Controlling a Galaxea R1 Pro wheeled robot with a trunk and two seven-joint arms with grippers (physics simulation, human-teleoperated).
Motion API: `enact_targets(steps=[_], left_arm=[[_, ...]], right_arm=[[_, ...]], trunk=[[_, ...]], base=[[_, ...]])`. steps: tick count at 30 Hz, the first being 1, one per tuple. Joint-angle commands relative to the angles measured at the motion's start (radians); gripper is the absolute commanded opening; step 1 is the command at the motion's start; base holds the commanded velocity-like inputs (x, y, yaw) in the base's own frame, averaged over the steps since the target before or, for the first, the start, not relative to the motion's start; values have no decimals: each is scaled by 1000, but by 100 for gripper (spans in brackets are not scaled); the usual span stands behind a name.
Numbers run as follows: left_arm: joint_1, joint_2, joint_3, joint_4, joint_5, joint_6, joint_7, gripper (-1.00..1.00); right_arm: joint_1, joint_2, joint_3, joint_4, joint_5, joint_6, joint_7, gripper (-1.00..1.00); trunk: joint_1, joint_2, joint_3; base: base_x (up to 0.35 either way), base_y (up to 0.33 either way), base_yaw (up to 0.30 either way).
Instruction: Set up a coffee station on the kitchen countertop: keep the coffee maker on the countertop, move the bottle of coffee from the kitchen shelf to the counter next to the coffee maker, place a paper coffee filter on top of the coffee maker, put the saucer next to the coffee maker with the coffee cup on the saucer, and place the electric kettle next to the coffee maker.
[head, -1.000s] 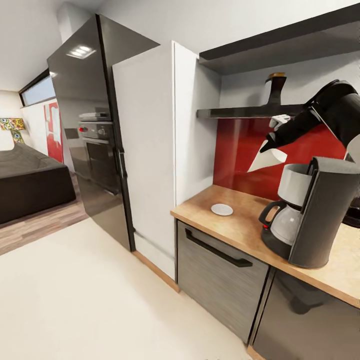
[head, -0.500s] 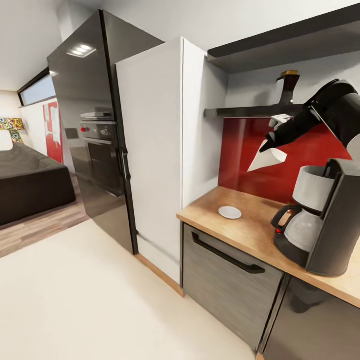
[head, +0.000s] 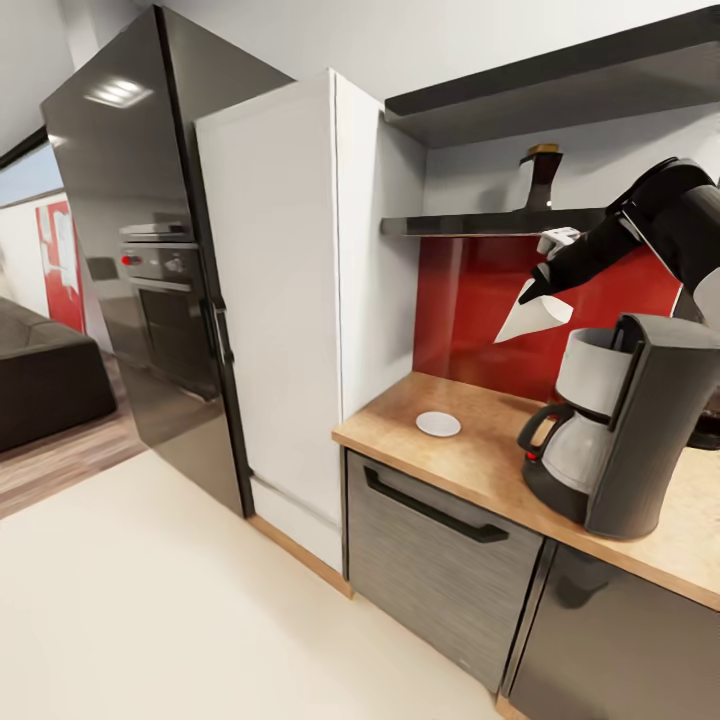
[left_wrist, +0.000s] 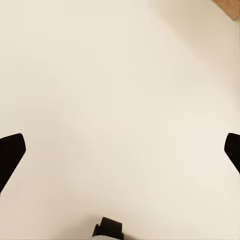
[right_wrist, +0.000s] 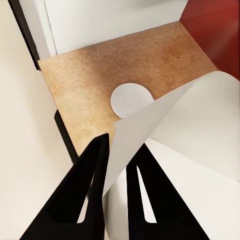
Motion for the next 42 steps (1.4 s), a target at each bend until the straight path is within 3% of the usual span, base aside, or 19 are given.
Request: enact_targets(steps=[1, 14, 25, 33, 34, 36, 42], left_arm=[[0, 0, 0, -1, 10, -1, 0, 100], [0, 0, 0, -1, 10, -1, 0, 100], [0, 0, 0, -1, 10, -1, 0, 100], [0, -1, 0, -1, 10, -1, 0, 100], [0, -1, 0, -1, 10, -1, 0, 100], [0, 0, 0, -1, 10, -1, 0, 100], [0, 0, 0, -1, 10, -1, 0, 100]], right_arm=[[-1, 0, 1, -2, 10, 6, 7, -100], [-1, 0, 1, -6, 10, 6, 7, -100], [-2, 1, 0, -8, 10, 6, 8, -100], [-35, 0, 2, -8, 12, 6, 7, -100], [-48, 0, 3, -7, 18, 6, 7, -100], [-72, 0, 3, -6, 106, 6, 8, -100], [-77, -1, 4, -4, 169, 6, 14, -100]], trunk=[[0, -1, -1], [0, -1, -1], [0, -1, 2], [0, -1, 3], [0, -1, 3], [0, -1, 3], [0, -1, 3]], base=[[117, 114, -76], [115, 112, -14], [2, 2, -148], [0, 0, -7], [0, 0, 0], [0, 0, 0], [0, 0, 0]])
